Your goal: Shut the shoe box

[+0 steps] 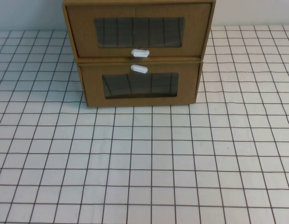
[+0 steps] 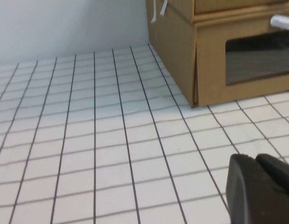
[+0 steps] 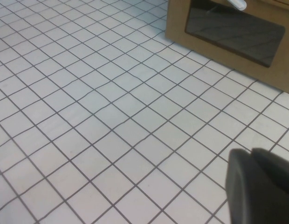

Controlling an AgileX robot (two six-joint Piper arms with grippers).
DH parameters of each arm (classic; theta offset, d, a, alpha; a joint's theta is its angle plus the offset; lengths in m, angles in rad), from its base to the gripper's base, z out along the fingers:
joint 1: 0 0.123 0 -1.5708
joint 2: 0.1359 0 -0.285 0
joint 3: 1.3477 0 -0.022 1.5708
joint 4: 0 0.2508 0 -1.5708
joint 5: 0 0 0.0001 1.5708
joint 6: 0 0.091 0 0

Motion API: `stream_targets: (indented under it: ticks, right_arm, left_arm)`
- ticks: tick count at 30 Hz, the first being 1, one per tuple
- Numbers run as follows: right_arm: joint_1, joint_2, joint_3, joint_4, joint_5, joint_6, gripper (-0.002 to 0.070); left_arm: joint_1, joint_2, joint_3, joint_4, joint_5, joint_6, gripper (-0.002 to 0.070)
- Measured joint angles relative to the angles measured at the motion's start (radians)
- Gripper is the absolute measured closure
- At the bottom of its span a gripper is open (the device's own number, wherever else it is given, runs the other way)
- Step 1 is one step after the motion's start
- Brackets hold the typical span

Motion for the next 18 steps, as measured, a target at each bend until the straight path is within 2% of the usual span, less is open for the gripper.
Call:
stream_targets:
  ticks: [5, 11, 18]
  right_arm:
    - [0.0, 0.0, 0.0, 0.0, 0.004, 0.0, 0.0689]
    - [0.0, 0.0, 0.0, 0.0, 0.014, 0.0, 0.0689]
    - [0.0, 0.0, 0.0, 0.0, 0.016, 0.0, 0.0689]
  left_arm:
    - [0.0, -0.06, 0.095, 0.004, -0.009, -0.028, 0.068]
    - [0.0, -0.06, 0.108, 0.005, 0.072, -0.051, 0.068]
    - [0.0, -0.062, 0.108, 0.006, 0.083, -0.052, 0.068]
